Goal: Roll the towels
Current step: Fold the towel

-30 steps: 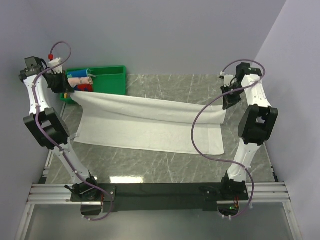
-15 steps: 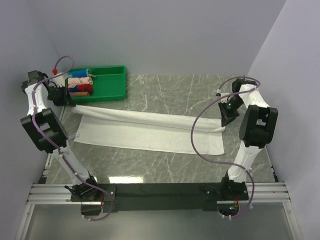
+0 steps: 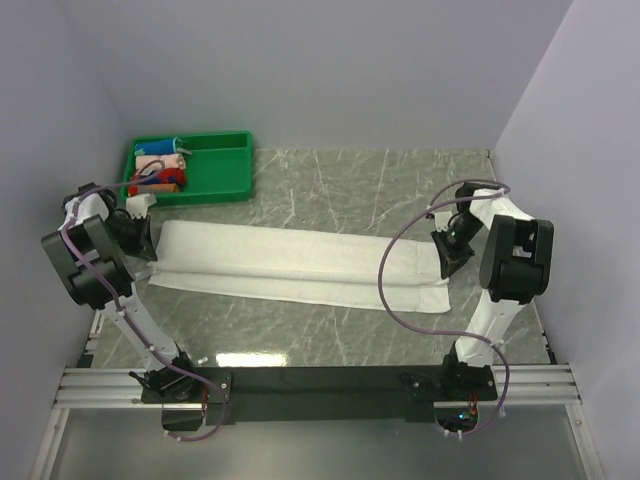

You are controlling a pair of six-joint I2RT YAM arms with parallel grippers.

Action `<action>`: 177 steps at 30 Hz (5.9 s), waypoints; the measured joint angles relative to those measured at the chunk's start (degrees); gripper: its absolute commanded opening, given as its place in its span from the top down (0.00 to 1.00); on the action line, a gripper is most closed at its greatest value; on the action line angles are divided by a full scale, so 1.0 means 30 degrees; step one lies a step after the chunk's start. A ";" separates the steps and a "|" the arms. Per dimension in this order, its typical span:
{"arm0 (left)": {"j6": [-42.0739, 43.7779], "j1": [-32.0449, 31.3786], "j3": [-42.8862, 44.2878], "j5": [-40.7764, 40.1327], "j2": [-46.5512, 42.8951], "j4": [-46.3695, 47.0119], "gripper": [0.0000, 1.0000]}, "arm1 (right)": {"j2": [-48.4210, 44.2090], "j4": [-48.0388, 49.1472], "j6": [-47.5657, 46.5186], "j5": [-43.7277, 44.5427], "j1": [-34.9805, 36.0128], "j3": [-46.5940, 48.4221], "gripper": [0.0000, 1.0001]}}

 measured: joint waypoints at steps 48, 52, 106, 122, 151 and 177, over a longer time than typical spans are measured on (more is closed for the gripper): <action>-0.0495 0.0073 -0.0998 -0.0277 -0.1020 0.0087 1.00 | 0.1421 0.0401 0.0430 0.1523 0.0648 0.1953 1.00; -0.0882 0.0058 -0.0933 -0.0233 -0.0911 0.0357 1.00 | 0.1938 0.0648 0.0568 0.1566 0.0656 0.1989 1.00; 0.4459 0.1778 -0.1450 0.1851 -0.5005 -0.2885 0.52 | -0.3745 -0.0670 -0.1129 0.0882 0.0495 0.2178 0.58; -0.0321 -0.1268 -0.6849 0.1056 -0.4692 0.2025 0.70 | 0.0481 0.1333 0.1384 0.1778 0.2441 -0.1311 0.69; -0.3315 -0.1253 -0.4801 0.3111 -0.5960 0.2361 0.43 | 0.3453 0.1617 0.5537 0.0903 -0.0248 0.5639 0.40; -0.4087 -0.1260 -0.3286 0.3759 -0.5952 0.1770 0.45 | 0.3650 0.1501 0.5952 0.1756 0.0095 0.5421 0.45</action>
